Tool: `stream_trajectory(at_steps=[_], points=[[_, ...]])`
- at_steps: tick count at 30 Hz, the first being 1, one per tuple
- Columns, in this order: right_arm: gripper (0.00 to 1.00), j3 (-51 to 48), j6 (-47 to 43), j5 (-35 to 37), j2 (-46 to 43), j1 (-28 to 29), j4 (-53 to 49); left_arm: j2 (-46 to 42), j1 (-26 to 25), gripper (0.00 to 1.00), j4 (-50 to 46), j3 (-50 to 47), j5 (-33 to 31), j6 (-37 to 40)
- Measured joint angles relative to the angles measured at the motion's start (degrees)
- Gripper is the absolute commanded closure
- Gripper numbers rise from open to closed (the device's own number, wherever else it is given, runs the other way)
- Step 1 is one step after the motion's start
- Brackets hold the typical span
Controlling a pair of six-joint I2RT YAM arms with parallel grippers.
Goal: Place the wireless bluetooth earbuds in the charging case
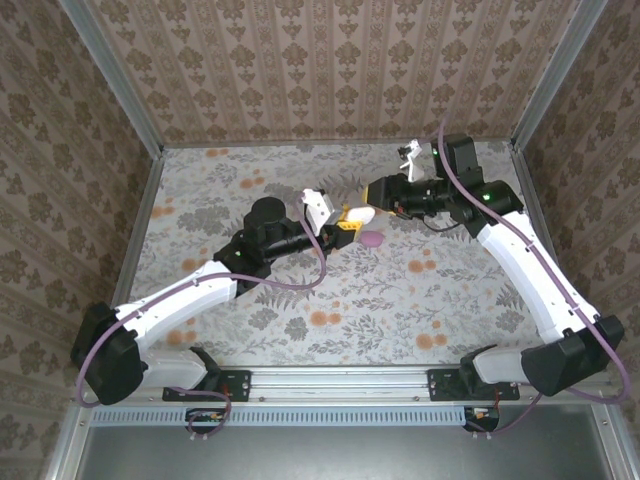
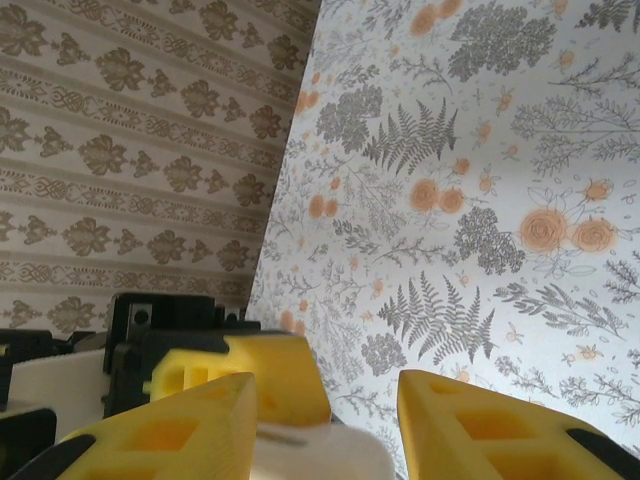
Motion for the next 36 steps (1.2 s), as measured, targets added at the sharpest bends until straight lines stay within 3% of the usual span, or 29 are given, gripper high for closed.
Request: stream_trajectory(at_steps=[5,10,20,36], points=[[0.54,-0.5,0.0,0.5,-0.4,0.0,-0.6,0.0,0.0,0.74,0.0,0.0,-0.9,-0.3],[0.51,-3.4,0.2,8.0,-4.3,-0.9,-0.5,0.2,0.0,0.74,-0.3,0.0,-2.8,-2.5],[0.48,-16.6,3.7,17.8,-15.1,-6.7,4.1,7.6,2.1,0.75,-2.3,-0.1,-4.3,-16.0],[0.47,-22.5,6.9,19.4,-15.9,-8.3,6.3,19.0,2.7,0.76,-9.3,-0.4,-4.6,-28.5]])
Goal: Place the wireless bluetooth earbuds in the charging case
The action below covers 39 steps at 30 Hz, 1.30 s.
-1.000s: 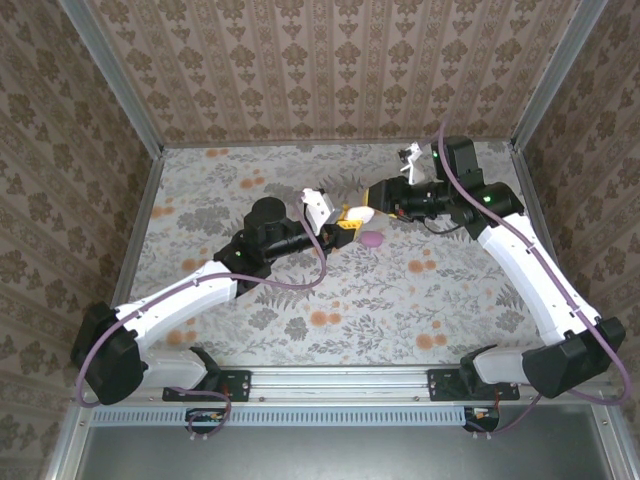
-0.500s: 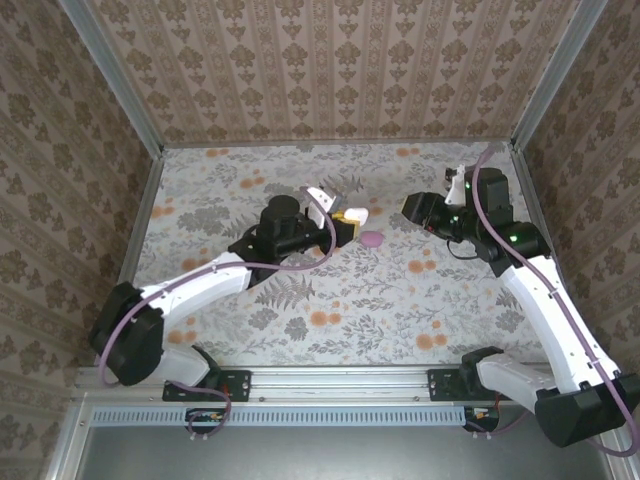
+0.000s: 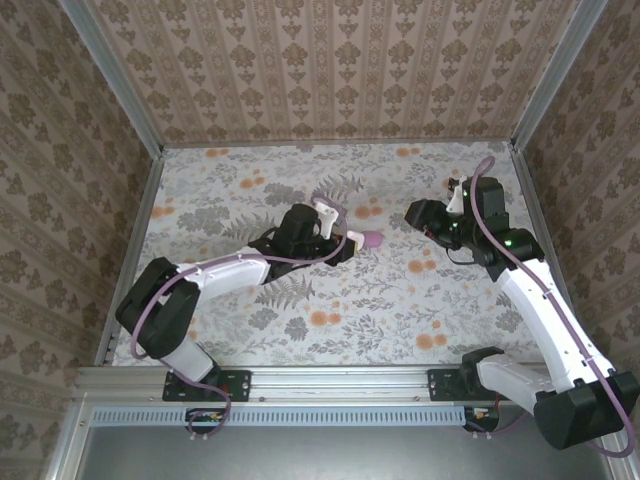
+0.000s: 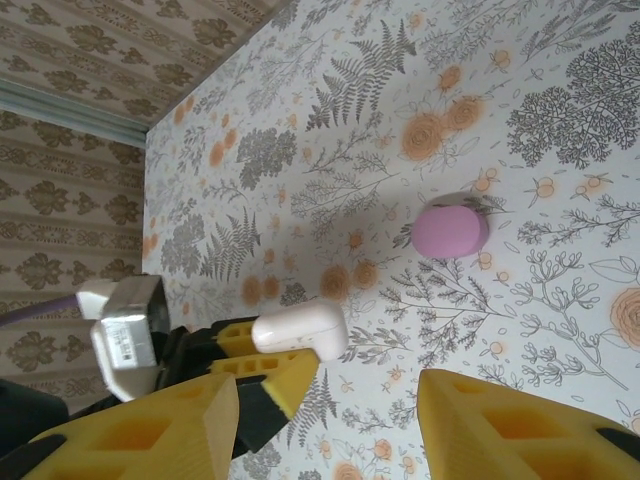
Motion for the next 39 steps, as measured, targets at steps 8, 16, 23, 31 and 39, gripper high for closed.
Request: stream_trajectory(at_steps=[8,16,23,31,39], points=[[0.47,-1.3,0.0,0.0,-0.7,-0.5,0.4,4.7,0.4,0.76,-3.3,0.1,-0.3,-6.0],[0.47,-2.2,0.9,0.0,-0.7,-0.8,1.8,11.1,1.1,0.74,-4.0,2.8,3.0,-10.6],[0.46,-2.6,1.2,0.0,-0.7,-1.0,2.4,12.6,2.3,0.73,-7.5,4.3,2.6,-13.6],[0.46,-3.6,1.3,0.0,-0.7,-1.1,2.5,14.4,3.8,0.66,-10.0,5.7,2.5,-15.0],[0.46,-4.2,1.2,0.0,-0.5,-1.8,2.5,14.3,4.2,0.49,-12.7,5.7,1.0,-16.4]])
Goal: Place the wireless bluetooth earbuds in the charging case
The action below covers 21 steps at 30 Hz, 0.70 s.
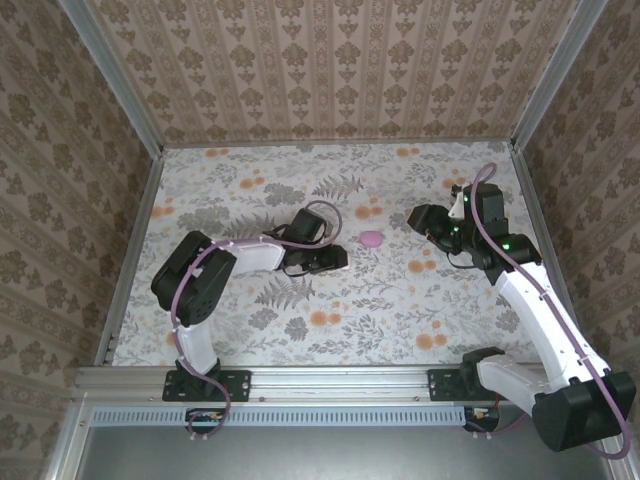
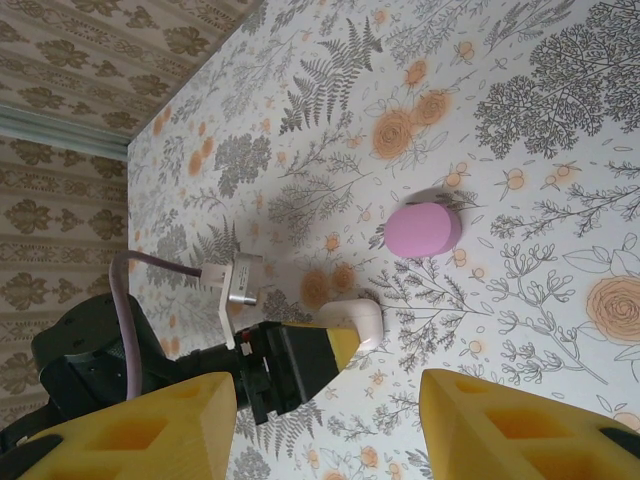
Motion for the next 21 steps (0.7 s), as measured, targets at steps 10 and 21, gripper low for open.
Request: stream_trajectory(at_steps=[10,21], points=[[0.33,0.0,-7.7,7.3,1.2,-2.0,-3.3,-11.5,0.8,0.36,-5.6,-3.9,-10.8,2.8],[0.18,-19.4,-23.6,33.2,-0.2,-3.4,13.3,-36.6,7.6,0.00,-6.6,-14.2,-30.2,12.1]])
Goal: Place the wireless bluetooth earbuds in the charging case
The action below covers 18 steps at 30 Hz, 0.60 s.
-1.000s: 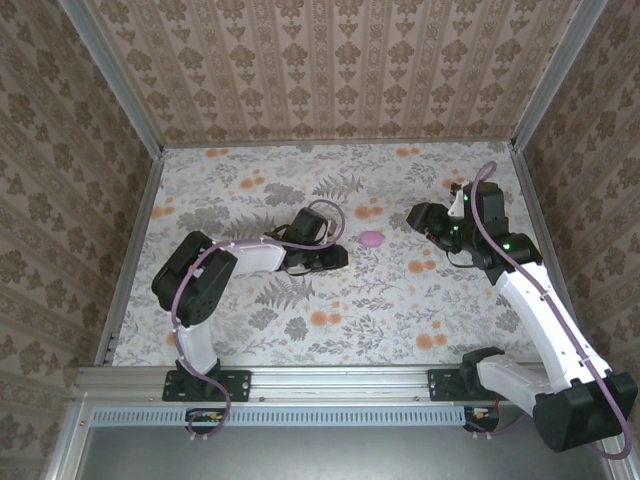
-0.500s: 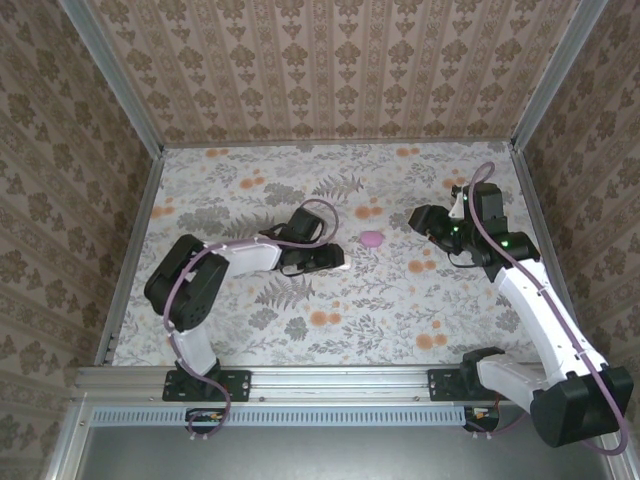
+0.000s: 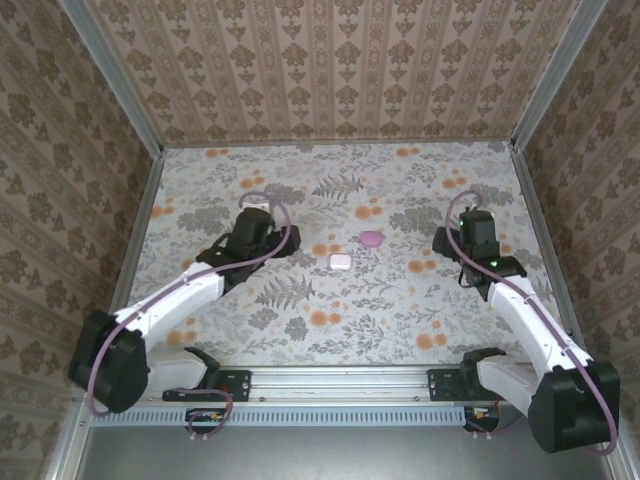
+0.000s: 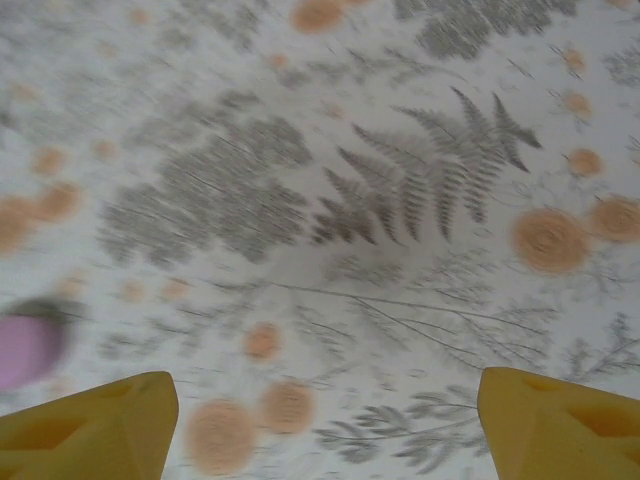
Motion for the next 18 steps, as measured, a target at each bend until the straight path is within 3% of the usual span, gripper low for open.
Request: stream_trajectory(at_steps=[7,13,18], points=[[0.12,-9.0,-6.8,5.4,8.8,-0.4,15.8,-6.2,10.4,0.00,-0.8,-3.4,-4.4,4.6],[0.11,-8.9,-13.0,4.3,15.6,-1.2,30.6,-7.6,11.5,0.00,0.9,-5.1,-7.7,10.4],[0.12,-9.1,-16.2,-3.5,21.2,-3.9,44.9,-9.2,12.0,0.00,3.7,-7.6,-10.1,15.0]])
